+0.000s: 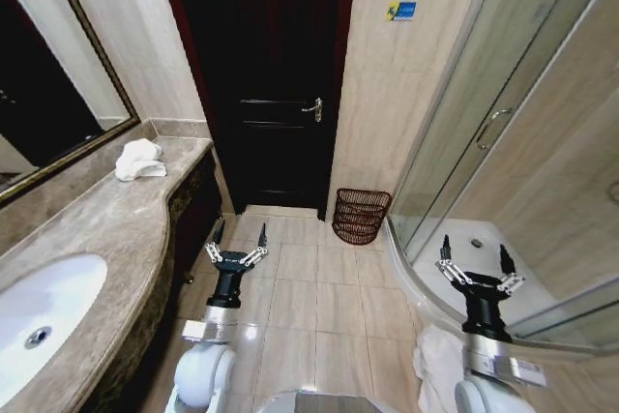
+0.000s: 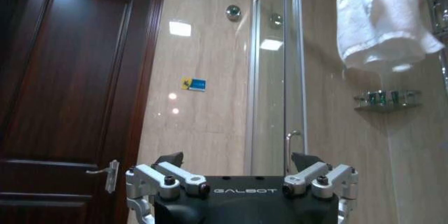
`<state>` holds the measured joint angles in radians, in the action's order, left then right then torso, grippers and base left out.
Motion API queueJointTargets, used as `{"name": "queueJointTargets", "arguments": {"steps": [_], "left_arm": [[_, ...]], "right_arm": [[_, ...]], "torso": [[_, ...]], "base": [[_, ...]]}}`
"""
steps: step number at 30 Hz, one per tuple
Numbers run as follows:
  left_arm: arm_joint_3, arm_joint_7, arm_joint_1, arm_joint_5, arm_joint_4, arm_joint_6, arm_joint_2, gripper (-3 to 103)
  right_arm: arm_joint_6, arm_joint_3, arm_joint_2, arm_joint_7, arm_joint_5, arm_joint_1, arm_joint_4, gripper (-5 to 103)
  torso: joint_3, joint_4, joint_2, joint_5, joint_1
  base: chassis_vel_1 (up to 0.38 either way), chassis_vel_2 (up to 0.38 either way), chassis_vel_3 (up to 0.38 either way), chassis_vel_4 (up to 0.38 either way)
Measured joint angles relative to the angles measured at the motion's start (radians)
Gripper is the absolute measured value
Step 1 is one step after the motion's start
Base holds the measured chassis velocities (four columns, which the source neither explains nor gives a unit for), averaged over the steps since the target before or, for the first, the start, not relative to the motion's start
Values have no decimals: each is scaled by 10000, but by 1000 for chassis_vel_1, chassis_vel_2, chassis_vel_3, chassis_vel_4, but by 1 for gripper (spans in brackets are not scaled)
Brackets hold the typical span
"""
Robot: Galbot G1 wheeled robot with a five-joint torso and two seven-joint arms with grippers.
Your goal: Discard the used towel into the hamper.
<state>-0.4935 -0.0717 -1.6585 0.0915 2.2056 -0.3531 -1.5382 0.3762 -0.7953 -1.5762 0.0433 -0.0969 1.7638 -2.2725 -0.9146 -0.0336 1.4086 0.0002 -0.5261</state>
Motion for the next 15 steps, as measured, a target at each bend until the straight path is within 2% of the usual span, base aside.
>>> {"name": "queueJointTargets", "arguments": {"steps": [15], "left_arm": [[48,67,52,198,-49,128,11,100]], "right_arm": [[-43,89,-81,-3,-36,-127,126,100]], "torso": [[0,-1,0,-2,1]], "base": [[-134,143,130,-138]]}}
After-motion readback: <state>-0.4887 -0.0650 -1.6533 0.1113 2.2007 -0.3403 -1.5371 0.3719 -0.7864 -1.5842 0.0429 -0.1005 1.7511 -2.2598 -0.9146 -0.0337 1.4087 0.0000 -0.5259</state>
